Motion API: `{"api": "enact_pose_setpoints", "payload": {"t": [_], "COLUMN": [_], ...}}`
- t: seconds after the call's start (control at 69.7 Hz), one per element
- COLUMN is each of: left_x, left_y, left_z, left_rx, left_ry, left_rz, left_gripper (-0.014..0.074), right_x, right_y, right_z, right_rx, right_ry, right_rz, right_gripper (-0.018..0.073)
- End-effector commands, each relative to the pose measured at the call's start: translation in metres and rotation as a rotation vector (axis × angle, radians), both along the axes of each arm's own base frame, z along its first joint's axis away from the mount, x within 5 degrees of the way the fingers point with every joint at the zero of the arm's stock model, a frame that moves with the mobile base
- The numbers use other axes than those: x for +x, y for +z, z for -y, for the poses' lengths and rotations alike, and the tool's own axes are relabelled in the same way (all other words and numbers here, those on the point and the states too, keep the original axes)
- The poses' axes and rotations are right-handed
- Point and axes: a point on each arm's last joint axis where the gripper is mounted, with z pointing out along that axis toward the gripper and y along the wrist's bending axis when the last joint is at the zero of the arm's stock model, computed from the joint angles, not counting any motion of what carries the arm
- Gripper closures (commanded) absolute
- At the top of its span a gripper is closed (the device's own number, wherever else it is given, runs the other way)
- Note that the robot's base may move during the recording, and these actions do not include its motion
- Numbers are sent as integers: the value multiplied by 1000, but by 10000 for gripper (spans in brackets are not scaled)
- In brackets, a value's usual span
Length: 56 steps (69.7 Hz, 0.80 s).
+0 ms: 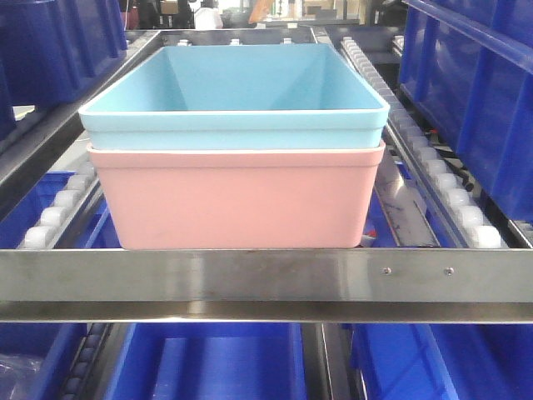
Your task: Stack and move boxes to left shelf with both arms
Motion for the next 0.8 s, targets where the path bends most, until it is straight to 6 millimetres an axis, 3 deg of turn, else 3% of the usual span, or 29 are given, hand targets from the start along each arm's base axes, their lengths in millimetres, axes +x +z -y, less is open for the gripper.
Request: {"api": "enact_pose_setpoints", "payload": {"t": [0.0,0.186,0.43,0.789], "left_x": [-7,-15,-19,-18], "left_y": [2,-31,-65,-68], "left_z": [-6,-17,-21,-20], "left_rx": [-38,-43,-70,-58], "left_ry": [50,180,226,226], "left_rz": [143,176,178,155], "left_gripper": [601,601,601,601], "right_x": [-1,-1,-1,-1], "right_y": [9,9,9,9], "right_z": [0,0,0,0], "right_rx": [-4,-4,-4,-4], "right_ry": [-6,-6,-6,-6], "right_rz": [101,101,101,101], "right_gripper": [503,503,503,503]}}
